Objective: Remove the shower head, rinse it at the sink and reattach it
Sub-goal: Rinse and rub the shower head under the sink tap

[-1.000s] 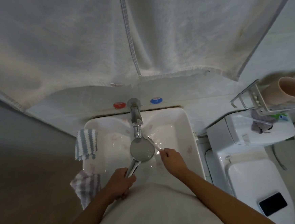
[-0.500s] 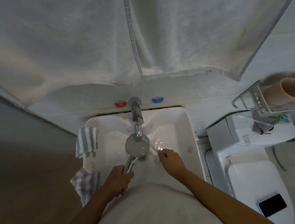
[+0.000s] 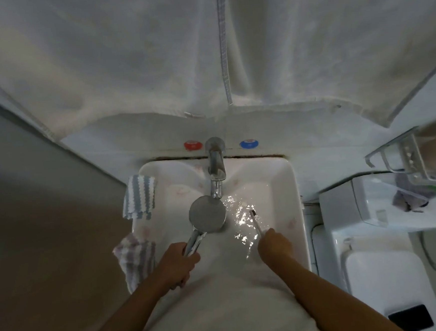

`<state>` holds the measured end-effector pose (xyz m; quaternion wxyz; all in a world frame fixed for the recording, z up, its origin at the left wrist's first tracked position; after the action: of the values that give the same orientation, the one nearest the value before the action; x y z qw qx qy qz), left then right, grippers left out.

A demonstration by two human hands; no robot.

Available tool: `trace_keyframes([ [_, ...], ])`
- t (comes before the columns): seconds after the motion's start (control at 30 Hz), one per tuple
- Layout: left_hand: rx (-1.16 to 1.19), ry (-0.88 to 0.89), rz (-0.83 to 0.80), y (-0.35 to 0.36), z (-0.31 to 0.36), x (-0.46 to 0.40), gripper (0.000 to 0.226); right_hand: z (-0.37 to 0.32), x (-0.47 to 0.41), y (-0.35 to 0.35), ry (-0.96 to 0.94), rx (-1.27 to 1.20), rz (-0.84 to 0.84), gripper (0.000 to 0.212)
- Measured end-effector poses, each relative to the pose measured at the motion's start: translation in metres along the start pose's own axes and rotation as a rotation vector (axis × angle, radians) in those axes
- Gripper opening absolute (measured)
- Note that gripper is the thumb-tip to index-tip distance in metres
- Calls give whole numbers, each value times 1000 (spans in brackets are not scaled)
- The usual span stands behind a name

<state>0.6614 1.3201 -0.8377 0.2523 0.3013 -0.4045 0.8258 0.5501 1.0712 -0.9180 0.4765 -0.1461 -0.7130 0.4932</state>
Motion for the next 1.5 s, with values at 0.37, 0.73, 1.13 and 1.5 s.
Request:
trace_keyframes([
  [0.37,50,18,-2,6,10,-8,15,-47,1,-65,-52,-637,172,34],
  [0.73,44,20,-41,16,11,-11,14,-153,48,-165,-129,-1313,-244,52],
  [1.13,132,21,-38,11,3,-17,14,-178,52,-163,-57,-1456,-312,28],
  [1.5,101,28,-48,12,5,-19,12,-179,55,-165,-61,-1486,-182,35],
])
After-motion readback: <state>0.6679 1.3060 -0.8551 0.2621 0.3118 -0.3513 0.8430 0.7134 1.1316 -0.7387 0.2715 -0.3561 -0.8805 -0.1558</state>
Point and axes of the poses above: each hand's wrist, its own x-axis away from the middle knuckle, its own y-axis out of the palm, z = x × y, the point moved 8 cm from there along -x, towards the middle knuckle, and after that the axes turned 11 degrees about z, right-handed, at the moved point
